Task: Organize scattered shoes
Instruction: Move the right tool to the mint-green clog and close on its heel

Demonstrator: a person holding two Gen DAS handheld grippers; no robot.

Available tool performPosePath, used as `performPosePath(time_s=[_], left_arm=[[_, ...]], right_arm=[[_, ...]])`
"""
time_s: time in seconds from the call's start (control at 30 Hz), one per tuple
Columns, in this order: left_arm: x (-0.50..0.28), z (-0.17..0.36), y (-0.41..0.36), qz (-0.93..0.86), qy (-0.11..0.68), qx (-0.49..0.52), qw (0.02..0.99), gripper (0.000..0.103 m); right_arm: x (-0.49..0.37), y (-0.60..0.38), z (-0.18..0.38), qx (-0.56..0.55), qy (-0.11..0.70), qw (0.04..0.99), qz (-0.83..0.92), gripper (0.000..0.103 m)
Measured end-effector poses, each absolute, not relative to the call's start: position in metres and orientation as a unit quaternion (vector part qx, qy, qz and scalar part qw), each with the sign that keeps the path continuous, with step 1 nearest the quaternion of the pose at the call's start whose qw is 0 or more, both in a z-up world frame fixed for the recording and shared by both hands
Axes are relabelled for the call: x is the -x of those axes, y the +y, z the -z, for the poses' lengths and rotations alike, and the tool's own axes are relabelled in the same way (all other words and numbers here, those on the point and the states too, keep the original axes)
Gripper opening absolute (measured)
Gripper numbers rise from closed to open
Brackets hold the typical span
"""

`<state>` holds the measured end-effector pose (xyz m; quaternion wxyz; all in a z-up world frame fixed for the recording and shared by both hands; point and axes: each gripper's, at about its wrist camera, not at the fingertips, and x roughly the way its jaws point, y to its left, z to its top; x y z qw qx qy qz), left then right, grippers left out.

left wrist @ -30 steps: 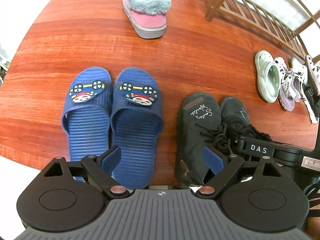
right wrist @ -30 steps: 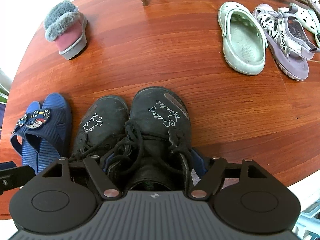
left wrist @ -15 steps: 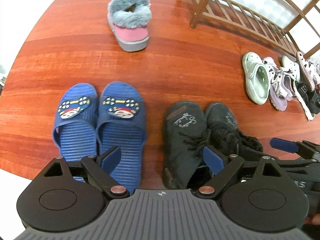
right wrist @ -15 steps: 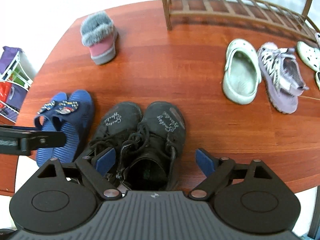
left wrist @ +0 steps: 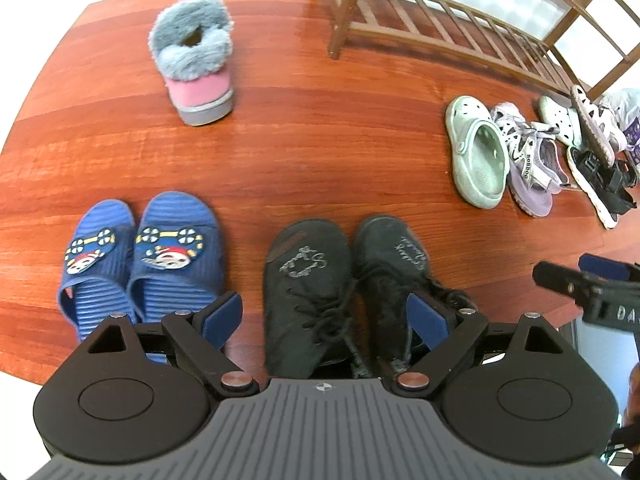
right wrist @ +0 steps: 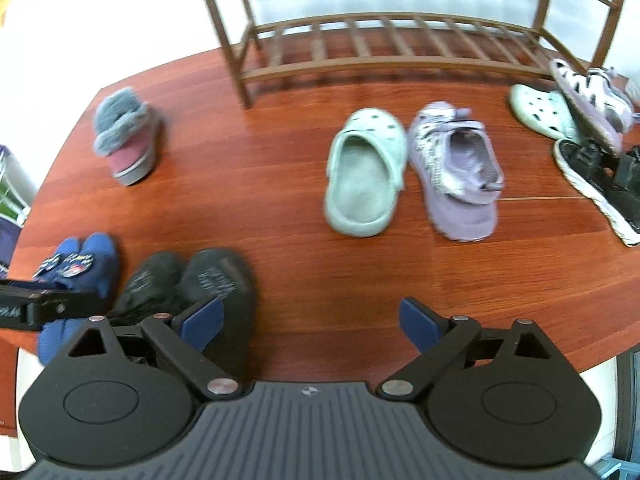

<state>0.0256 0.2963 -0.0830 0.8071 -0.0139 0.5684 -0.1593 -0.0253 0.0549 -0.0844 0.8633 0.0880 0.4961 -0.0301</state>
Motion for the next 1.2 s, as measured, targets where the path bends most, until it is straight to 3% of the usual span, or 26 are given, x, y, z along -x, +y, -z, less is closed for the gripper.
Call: performPosePath(time_s=[0.57,1.2], left_arm=[[-0.027,0.076,0.289,0.121,0.581,0.022,0.805,0.092],[-0.015,0.082,0.310,0.023,0.592,0.086,0.801,0.092]], right_arm=[[-0.077,0.008,0.124,-0.074,0.484,0.869,0.068,0.102],[-0.161,-0.005,0.189,-0.048,0.536,0.840,0.067,0.099]])
